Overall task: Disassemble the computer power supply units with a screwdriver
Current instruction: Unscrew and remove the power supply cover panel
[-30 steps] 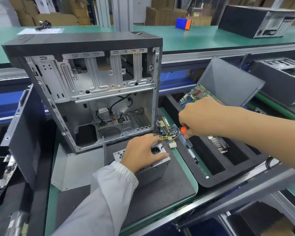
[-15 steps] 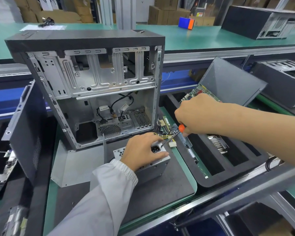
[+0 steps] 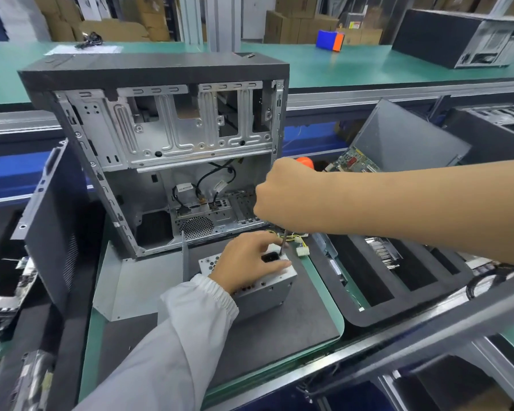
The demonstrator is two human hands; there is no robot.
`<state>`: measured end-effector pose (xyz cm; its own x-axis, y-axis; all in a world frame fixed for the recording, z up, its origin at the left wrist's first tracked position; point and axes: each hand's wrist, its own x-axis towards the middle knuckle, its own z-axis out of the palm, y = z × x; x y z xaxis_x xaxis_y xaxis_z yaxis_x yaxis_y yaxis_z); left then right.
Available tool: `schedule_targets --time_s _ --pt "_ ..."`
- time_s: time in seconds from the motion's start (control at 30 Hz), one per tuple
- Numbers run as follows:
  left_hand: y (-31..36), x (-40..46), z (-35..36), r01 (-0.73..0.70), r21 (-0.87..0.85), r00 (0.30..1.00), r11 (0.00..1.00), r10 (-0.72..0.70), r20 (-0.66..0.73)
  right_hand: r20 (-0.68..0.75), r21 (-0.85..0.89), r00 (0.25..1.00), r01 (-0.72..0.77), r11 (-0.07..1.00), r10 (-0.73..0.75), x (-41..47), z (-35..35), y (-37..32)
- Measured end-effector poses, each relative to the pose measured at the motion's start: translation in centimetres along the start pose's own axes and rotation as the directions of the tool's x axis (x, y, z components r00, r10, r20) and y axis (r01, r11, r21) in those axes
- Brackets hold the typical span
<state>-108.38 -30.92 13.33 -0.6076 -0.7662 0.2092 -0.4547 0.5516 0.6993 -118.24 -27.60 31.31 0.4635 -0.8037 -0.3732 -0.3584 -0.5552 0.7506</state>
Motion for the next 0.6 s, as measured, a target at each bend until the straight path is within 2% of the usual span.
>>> schedule_targets --time_s 0.07,0.1,0.2,0.27,0.37,0.5,0.6 --pt "0.1 0.1 -0.8 0.022 -0.268 1.0 0.963 -0.027 -0.014 -0.025 -0.043 0.999 0.04 0.998 -0.042 -0.1 -0.1 -0.2" --pt "0.2 0.2 -1.3 0.018 -0.347 0.999 0.938 -0.027 -0.021 -0.023 -0.046 0.998 0.061 0.997 -0.062 -0.2 -0.1 -0.1" --pt "0.4 0.7 -2.1 -0.007 -0.463 1.0 0.886 0.005 -0.005 -0.053 -0.063 0.993 0.103 0.993 -0.106 -0.3 0.5 -0.2" --pt "0.5 1.1 -1.7 0.003 -0.536 1.0 0.844 0.009 0.02 -0.079 -0.058 0.994 0.074 0.996 -0.078 -0.2 0.9 0.0" --pt "0.6 1.5 -0.9 0.017 -0.596 1.0 0.803 -0.016 0.007 -0.083 -0.004 0.997 -0.002 1.0 0.001 -0.6 1.4 1.0" --pt "0.4 1.7 -0.3 0.024 -0.606 0.999 0.795 -0.035 -0.006 -0.061 0.008 0.998 -0.029 1.0 0.03 -0.7 1.6 1.6" --pt "0.5 1.7 -0.2 0.017 -0.595 0.999 0.803 -0.034 -0.018 -0.045 0.147 0.99 -0.124 0.981 0.132 -0.6 1.8 3.4"
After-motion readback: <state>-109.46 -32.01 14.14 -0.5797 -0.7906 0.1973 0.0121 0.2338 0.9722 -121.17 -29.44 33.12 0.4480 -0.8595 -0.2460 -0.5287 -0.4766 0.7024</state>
